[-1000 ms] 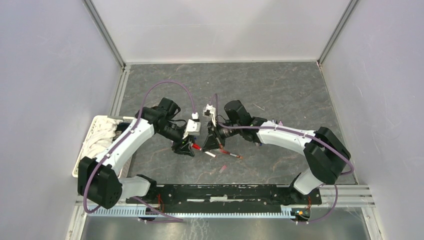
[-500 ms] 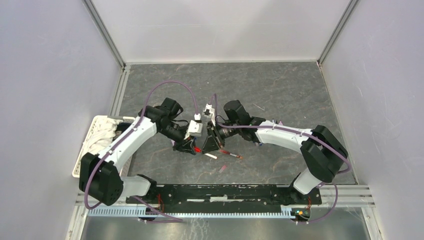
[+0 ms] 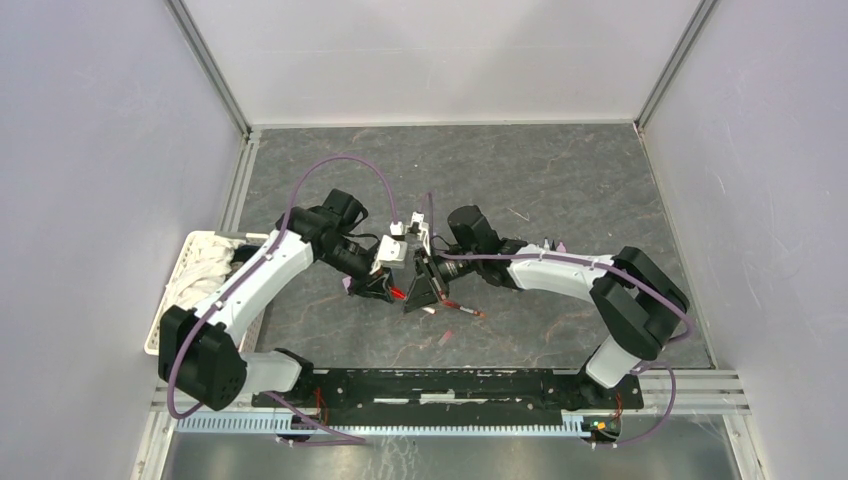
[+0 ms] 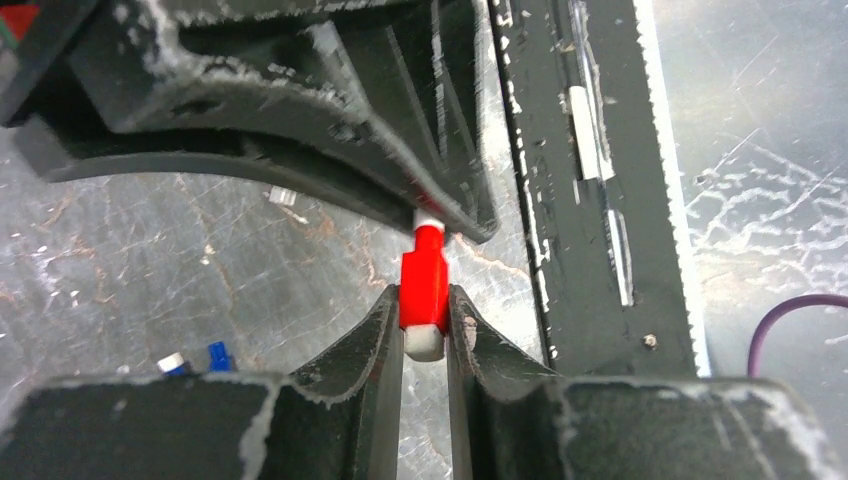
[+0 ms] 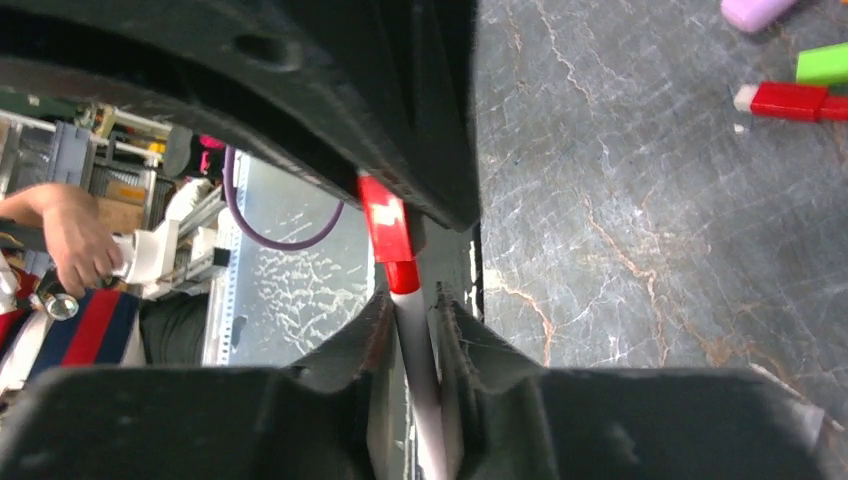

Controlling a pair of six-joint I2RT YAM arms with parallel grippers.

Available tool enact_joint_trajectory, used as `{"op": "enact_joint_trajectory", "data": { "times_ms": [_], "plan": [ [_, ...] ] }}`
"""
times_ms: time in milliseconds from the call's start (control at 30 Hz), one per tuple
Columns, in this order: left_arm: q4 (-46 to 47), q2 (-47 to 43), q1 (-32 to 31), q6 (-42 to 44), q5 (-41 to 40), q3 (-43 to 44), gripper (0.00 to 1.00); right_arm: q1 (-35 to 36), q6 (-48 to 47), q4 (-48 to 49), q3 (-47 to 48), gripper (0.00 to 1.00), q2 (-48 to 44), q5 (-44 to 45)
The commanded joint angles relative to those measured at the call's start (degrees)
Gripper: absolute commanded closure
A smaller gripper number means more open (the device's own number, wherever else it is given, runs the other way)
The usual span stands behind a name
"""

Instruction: Open the pen caps

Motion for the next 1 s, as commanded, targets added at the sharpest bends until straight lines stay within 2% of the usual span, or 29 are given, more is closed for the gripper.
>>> {"op": "enact_joint_trajectory", "data": {
  "times_ms": [0,33,233,467,567,633,667,700,767,867,967],
  "plan": [
    [0.69,-0.84,-0.15,-0.97,0.62,2.67,0.98,0.21,0.79,3.66,0.14,0.88,-0.11,-2.18],
    [0.71,-0.87,-0.15,-0.90,0.09,2.76,0.98,0.10,0.80,3.53,0.06,1.00,-0.44,-2.00],
    [-1.61,-1.35,2.85,2.50,-6.87,4.35,0.98,-1.97,-4.27,-3.17,-4.28,1.00,-4.16,0.22],
    [-6.99,1.69,13.45,12.02,-12.68,8.74,0.98,-2.74,-11.26,-13.41,-10.05,1.00,-10.13,4.54],
    [-6.53,1.87,14.70,12.17,-12.23,8.54,0.98,-3.72,-11.89,-14.22,-11.58,1.00,-12.40,5.39],
    [-6.98,1.54,14.66,11.90,-8.62,7.74,0.96,-4.00,-11.58,-14.18,-10.97,1.00,-12.50,5.63],
    [-7.45,1.27,14.25,11.86,-6.15,7.24,0.87,-4.06,-11.07,-13.94,-10.13,1.00,-11.95,5.11],
    [-7.60,1.05,13.06,11.22,-4.19,6.38,0.71,-3.96,-10.11,-12.90,-9.46,1.00,-11.37,4.22],
    [-5.32,-0.65,6.83,7.63,-3.90,3.87,0.51,-3.86,-7.84,-10.82,-7.50,1.00,-9.77,2.35],
    [4.43,-4.82,-1.99,-1.14,-8.25,-1.58,0.42,-3.09,-4.31,-7.69,-4.14,1.00,-6.04,-0.88],
    [8.72,-6.86,-5.70,-3.79,-9.93,-3.10,0.37,-1.75,-1.89,-5.93,-1.30,1.00,-2.87,-3.83]
  ]
}}
